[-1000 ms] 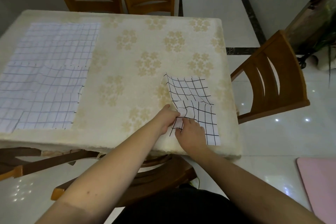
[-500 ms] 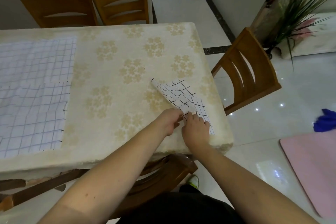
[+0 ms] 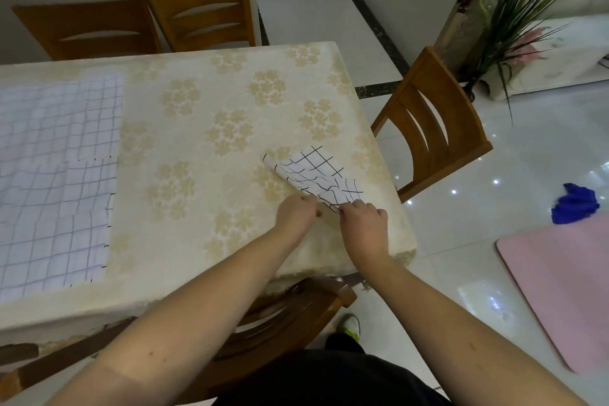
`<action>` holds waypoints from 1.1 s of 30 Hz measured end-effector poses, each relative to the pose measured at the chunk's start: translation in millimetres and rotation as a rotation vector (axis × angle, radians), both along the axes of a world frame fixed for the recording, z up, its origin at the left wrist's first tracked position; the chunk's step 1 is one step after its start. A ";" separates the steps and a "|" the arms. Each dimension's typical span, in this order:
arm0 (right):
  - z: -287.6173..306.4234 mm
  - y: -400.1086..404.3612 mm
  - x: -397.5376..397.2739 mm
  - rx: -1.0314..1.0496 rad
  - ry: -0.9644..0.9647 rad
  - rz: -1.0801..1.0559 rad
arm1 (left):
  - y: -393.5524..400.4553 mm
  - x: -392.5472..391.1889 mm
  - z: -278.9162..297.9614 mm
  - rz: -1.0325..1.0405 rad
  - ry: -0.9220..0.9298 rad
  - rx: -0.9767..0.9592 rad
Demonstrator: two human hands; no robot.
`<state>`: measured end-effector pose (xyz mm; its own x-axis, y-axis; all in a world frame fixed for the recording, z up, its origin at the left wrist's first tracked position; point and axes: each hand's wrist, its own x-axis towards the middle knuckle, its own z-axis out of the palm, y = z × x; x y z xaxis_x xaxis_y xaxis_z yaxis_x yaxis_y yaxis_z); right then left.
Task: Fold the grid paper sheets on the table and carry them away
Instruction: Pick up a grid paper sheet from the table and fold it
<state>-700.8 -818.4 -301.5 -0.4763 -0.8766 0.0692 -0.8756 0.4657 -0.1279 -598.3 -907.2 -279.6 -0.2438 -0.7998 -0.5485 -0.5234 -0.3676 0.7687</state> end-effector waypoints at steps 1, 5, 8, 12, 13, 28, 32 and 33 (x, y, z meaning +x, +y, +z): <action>1.8 0.8 -2.7 -0.016 0.026 0.004 | -4.5 7.5 -6.0 -0.043 -0.106 -0.227; 4.4 4.3 -10.2 -0.046 0.047 0.056 | -32.6 32.7 -34.1 -0.473 -0.320 -0.831; 8.4 9.4 -13.5 -0.078 0.059 0.065 | -49.8 41.9 -50.6 -0.750 -0.438 -0.927; 7.4 14.8 -21.8 -0.105 0.081 0.078 | -71.3 42.1 -50.6 -0.762 -0.458 -1.010; 7.3 16.1 -24.3 -0.118 0.088 0.071 | -76.3 41.3 -45.9 -0.760 -0.474 -1.014; 21.3 -17.6 -31.2 -0.106 0.130 0.115 | -110.7 111.3 -7.1 -0.653 -0.605 -1.105; 33.7 -48.5 -27.8 -0.134 0.091 0.207 | -122.8 143.5 5.3 -0.566 -0.666 -1.119; 38.0 -58.1 -27.3 -0.152 0.067 0.228 | -126.4 149.7 9.5 -0.552 -0.675 -1.119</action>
<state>-728.1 -876.6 -263.4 -0.2574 -0.9377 0.2332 -0.9646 0.2351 -0.1192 -448.5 -1033.6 -270.1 -0.6130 -0.7724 0.1662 -0.7753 0.6285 0.0613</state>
